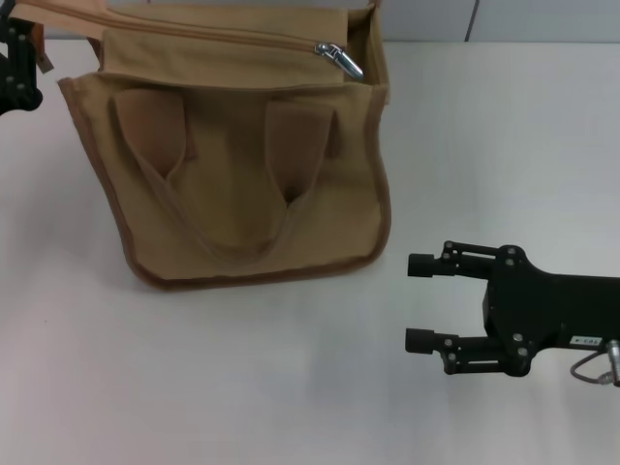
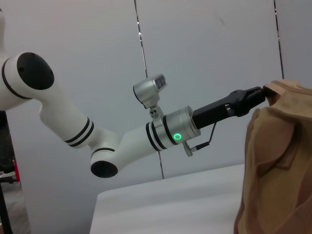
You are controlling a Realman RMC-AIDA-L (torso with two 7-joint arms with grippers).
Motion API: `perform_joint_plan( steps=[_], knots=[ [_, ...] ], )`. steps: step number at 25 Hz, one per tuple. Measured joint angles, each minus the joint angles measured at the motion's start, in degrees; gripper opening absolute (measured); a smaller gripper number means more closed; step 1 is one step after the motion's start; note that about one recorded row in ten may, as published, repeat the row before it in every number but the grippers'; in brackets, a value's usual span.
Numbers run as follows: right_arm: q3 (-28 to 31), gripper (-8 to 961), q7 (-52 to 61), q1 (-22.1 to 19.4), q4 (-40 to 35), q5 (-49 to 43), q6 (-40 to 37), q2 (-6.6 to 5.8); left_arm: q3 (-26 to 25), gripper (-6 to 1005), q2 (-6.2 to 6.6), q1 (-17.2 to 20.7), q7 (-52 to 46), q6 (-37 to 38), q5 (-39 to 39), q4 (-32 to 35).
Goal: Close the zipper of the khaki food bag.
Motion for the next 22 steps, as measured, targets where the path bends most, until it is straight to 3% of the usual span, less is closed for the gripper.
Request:
perform_joint_plan(
  steps=[6, 9, 10, 13, 14, 15, 16, 19, 20, 22],
  knots=[
    [0.41, 770, -0.66, -0.28, 0.44, -0.06, 0.27, 0.02, 0.46, 77, 0.22, 0.66, -3.77, 0.51, 0.27, 0.64],
    [0.22, 770, -0.79, 0.17, 1.27, -0.10, 1.62, 0.06, 6.00, 77, 0.50, 2.79, -17.98, -2.00, 0.52, 7.54],
    [0.22, 770, -0.79, 0.17, 1.27, -0.10, 1.62, 0.06, 6.00, 128, 0.50, 2.79, -17.98, -2.00, 0.52, 7.54],
    [0.01, 770, -0.78, 0.86, 1.40, -0.11, 2.87, 0.06, 13.17, 282, 1.69, 6.96, -33.16, -2.47, 0.56, 15.53],
    [0.01, 770, -0.78, 0.86, 1.40, -0.11, 2.87, 0.06, 13.17, 317, 1.69, 6.96, -33.16, -2.47, 0.56, 15.53],
    [-0.01, 770, -0.66, 1.10, 1.40, -0.12, 3.33, 0.06, 15.17, 353, 2.58, 8.73, -38.83, -1.13, 0.58, 18.18],
    [-0.01, 770, -0.66, 1.10, 1.40, -0.12, 3.33, 0.06, 15.17, 388, 2.58, 8.73, -38.83, -1.13, 0.58, 18.18],
    [-0.07, 770, -0.52, 1.65, 1.51, -0.15, 3.79, 0.06, 17.75, 494, 4.53, 10.32, -46.53, 2.28, 1.59, 21.02],
    [-0.07, 770, -0.52, 1.65, 1.51, -0.15, 3.79, 0.06, 17.75, 511, 4.53, 10.32, -46.53, 2.28, 1.59, 21.02],
    [-0.07, 770, -0.45, 1.99, 1.58, -0.17, 4.06, 0.05, 18.02, 544, 6.23, 10.52, -53.81, 8.70, 6.54, 22.98]
  ],
)
